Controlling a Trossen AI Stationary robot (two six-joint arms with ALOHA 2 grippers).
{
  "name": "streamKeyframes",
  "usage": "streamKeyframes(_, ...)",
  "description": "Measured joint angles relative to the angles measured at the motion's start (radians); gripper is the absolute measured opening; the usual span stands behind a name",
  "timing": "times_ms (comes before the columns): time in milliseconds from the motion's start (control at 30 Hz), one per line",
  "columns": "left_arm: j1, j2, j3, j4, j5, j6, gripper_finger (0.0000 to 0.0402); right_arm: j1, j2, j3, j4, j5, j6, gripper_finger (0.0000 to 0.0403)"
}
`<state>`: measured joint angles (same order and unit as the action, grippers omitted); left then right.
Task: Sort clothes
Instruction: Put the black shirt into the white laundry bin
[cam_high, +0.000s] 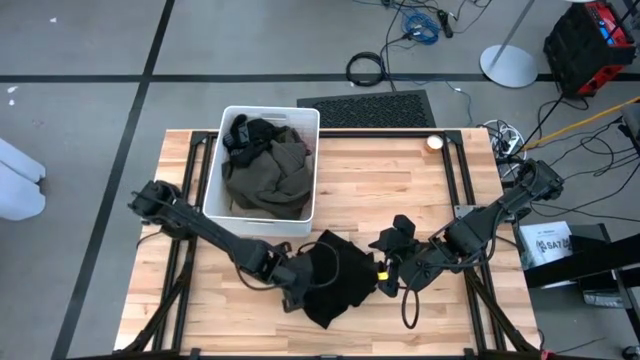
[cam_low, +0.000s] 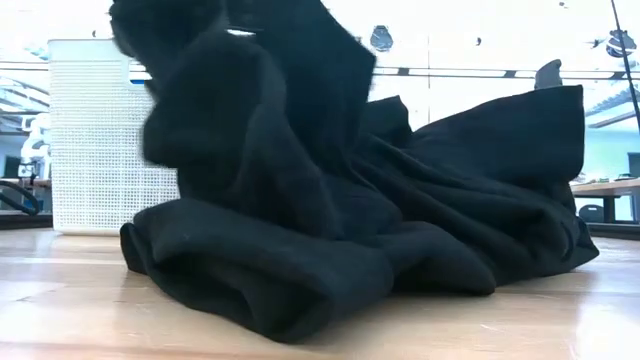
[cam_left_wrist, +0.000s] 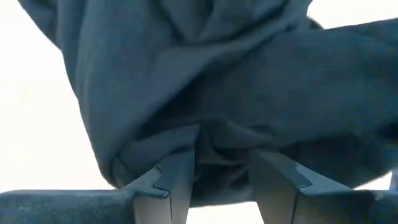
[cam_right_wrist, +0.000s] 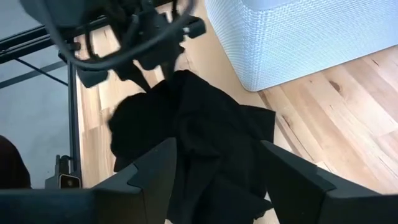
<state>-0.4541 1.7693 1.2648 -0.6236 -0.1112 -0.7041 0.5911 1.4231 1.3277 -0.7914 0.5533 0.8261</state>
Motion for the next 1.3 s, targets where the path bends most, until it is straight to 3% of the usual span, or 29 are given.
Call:
streamKeyframes(333, -0.042, -0.101, 0.0, -0.018, -0.014, -0.061, 0.015, 0.0, 0.0, 0.0, -0.007, 0.001, 0.0, 0.0212)
streamKeyframes(500, -0.058, -0.175, 0.002, -0.011, -0.09, -0.09, 0.0151, 0.0, 0.0, 0.0, -0.008, 0.001, 0.0, 0.0212)
streamKeyframes(633, -0.062, -0.181, 0.002, -0.014, -0.169, -0.135, 0.0151, 0.0, 0.0, 0.0, -0.008, 0.001, 0.0, 0.0212)
streamKeyframes(867, -0.026, -0.171, 0.002, -0.016, -0.166, -0.095, 0.0152, 0.0, 0.0, 0.0, -0.019, 0.001, -0.004, 0.0212)
streamKeyframes(1067, 0.023, -0.168, -0.006, -0.025, -0.033, -0.076, 0.0201, 0.0, 0.0, 0.0, -0.023, 0.001, -0.024, 0.0212)
streamKeyframes(1300, 0.072, -0.168, -0.007, -0.021, -0.022, -0.201, 0.0287, 0.0, 0.0, 0.0, -0.031, 0.001, -0.056, 0.0212)
